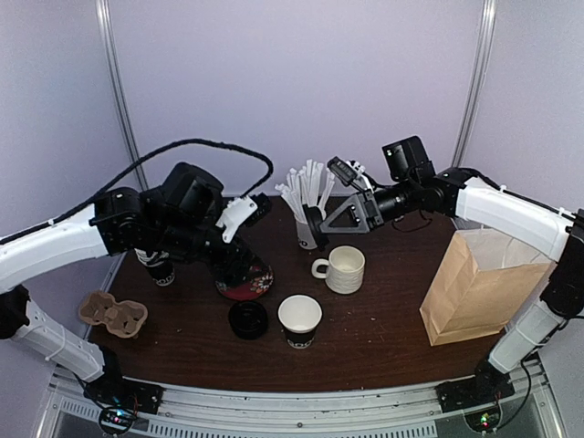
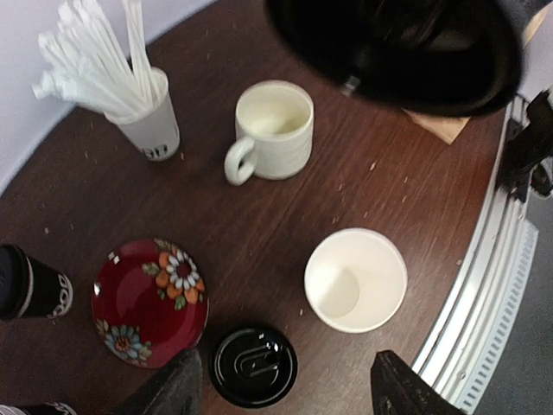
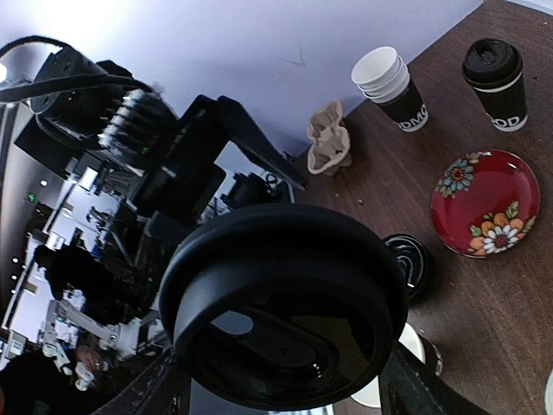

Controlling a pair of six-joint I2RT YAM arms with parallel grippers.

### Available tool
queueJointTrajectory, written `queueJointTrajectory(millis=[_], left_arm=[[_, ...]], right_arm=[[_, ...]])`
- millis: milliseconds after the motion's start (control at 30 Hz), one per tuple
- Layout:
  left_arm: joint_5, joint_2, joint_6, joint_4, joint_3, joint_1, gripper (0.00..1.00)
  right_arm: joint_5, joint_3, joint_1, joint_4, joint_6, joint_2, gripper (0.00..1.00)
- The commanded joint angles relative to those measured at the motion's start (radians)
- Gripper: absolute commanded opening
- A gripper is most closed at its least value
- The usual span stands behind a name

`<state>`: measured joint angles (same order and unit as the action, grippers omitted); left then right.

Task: Pack the takeout coffee

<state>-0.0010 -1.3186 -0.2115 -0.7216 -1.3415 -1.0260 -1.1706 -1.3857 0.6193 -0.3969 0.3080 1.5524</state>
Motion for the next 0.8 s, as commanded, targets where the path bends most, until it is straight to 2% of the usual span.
queueJointTrajectory(millis=[0,133,333,633,767], left_arm=[[0.044,-0.028,0.001,0.033,0.175,0.008,0.71],[0.068,-0.040,-0.031,0.125,0.281,0.047,0.73],[-0.020,-0.021,-0.098,0.127,0.300,0.128,0.73],[-0.216,0.135,-0.191,0.079,0.306,0.187,0.74],[-0.230,0.210,-0.203,0.092,0.332,0.188,0.75]], right_arm=[[0.160,-0.042,0.002,-0.375,-0.395,-0.048,0.71],[0.286,-0.058,0.012,-0.494,-0.507,-0.048,0.71],[0.494,-0.153,0.108,-0.629,-0.626,-0.009,0.72],[0.721,-0.358,0.265,-0.788,-0.719,0.186,0.72],[0.790,-0.424,0.316,-0.835,-0.738,0.262,0.72]])
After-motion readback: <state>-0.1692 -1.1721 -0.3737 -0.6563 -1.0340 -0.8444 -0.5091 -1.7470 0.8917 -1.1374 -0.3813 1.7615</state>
